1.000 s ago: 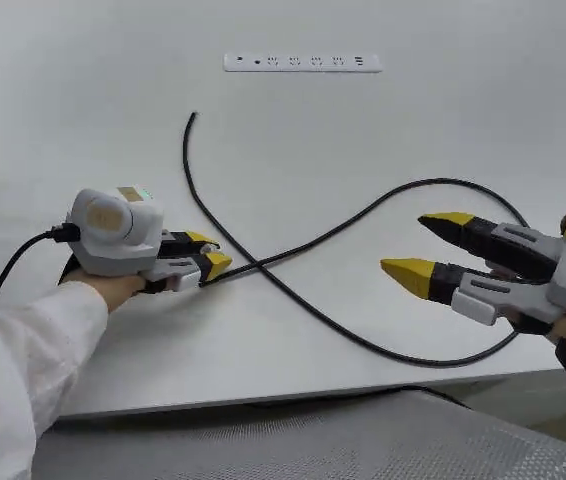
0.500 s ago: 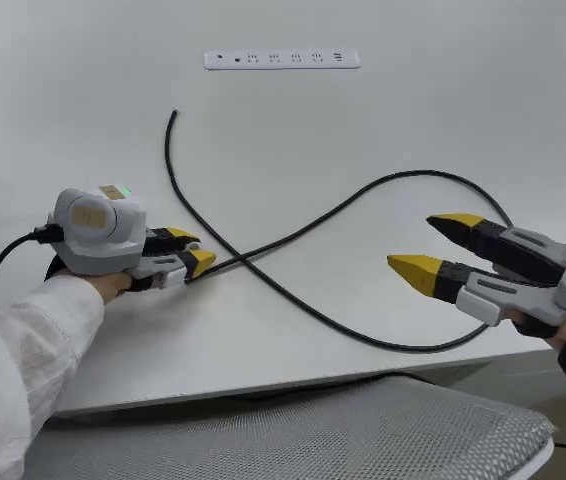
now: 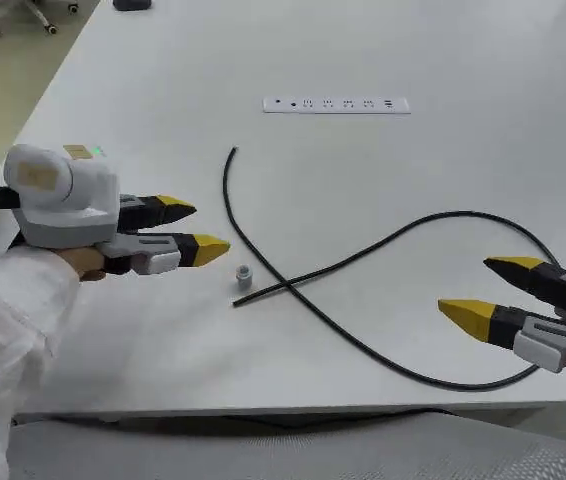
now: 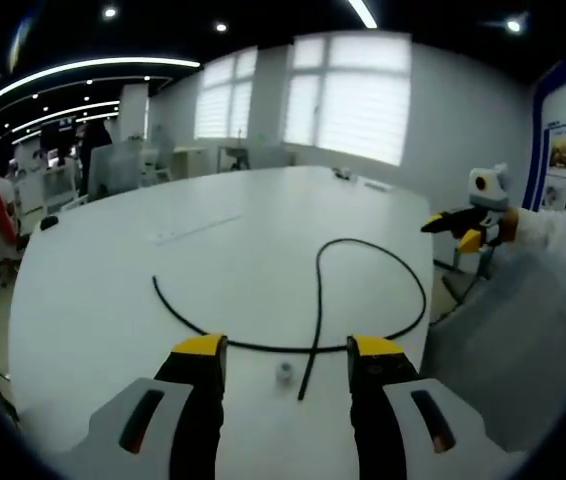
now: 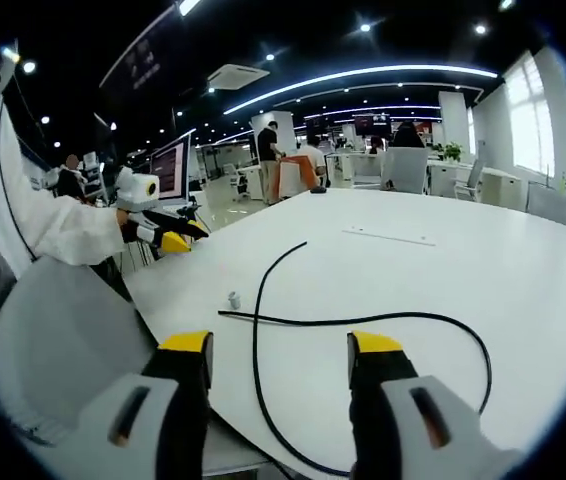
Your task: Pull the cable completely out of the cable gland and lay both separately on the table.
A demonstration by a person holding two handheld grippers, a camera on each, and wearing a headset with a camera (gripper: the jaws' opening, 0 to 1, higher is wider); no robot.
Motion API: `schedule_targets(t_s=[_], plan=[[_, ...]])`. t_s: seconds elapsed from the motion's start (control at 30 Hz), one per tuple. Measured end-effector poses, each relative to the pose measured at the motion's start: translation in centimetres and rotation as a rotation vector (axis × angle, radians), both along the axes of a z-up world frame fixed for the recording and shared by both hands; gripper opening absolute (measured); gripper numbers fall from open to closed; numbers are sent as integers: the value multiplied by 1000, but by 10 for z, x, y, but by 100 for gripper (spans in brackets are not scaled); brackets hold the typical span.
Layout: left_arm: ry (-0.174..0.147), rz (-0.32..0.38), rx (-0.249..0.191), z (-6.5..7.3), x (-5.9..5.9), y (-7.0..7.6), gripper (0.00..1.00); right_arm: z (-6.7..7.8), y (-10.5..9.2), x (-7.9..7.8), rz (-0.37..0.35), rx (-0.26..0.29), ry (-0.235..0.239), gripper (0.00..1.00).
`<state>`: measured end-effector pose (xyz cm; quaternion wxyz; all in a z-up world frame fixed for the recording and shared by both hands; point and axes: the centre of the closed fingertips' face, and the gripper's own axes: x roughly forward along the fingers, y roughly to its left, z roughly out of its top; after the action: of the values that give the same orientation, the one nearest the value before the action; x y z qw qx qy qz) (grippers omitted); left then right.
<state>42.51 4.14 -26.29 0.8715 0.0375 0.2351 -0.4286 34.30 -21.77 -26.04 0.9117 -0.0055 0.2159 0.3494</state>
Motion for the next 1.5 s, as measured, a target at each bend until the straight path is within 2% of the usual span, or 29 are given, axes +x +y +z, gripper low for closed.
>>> schedule_targets(t_s=[0.1,0.2,0.27,0.33,0.5,0.6,0.7,0.8,0.9,1.0,1.2,1.5], plan=[[6,15,-3,23,-22,16,55,0,-2,-7,4,-13,12,58],[52,42,-7,33,-45,31,63,-2,-4,-13,6,-23,28,60],[45,59,-40,42,-60,38,70,-5,-6,-17,7,-33,47,61],[69,93,-49,43,-75,48,74,-10,-8,-22,11,-55,79,61],[87,210,-39,43,-94,77,79,-13,-12,-31,12,-74,112,63],[81,273,-75,49,-103,93,79,-16,-17,-35,3,-91,134,64],[91,308,-71,44,-109,106,81,-17,-19,-36,-7,-94,143,64],[108,350,-69,37,-110,116,80,-19,-21,-37,-13,-97,154,64],[122,358,-81,33,-110,116,80,-20,-20,-36,-13,-101,159,64],[123,353,-79,30,-108,115,80,-21,-19,-35,-12,-104,164,65],[130,346,-88,30,-104,103,80,-27,-18,-36,3,-127,179,65],[134,345,-92,25,-100,103,79,-32,-21,-33,1,-129,193,64]])
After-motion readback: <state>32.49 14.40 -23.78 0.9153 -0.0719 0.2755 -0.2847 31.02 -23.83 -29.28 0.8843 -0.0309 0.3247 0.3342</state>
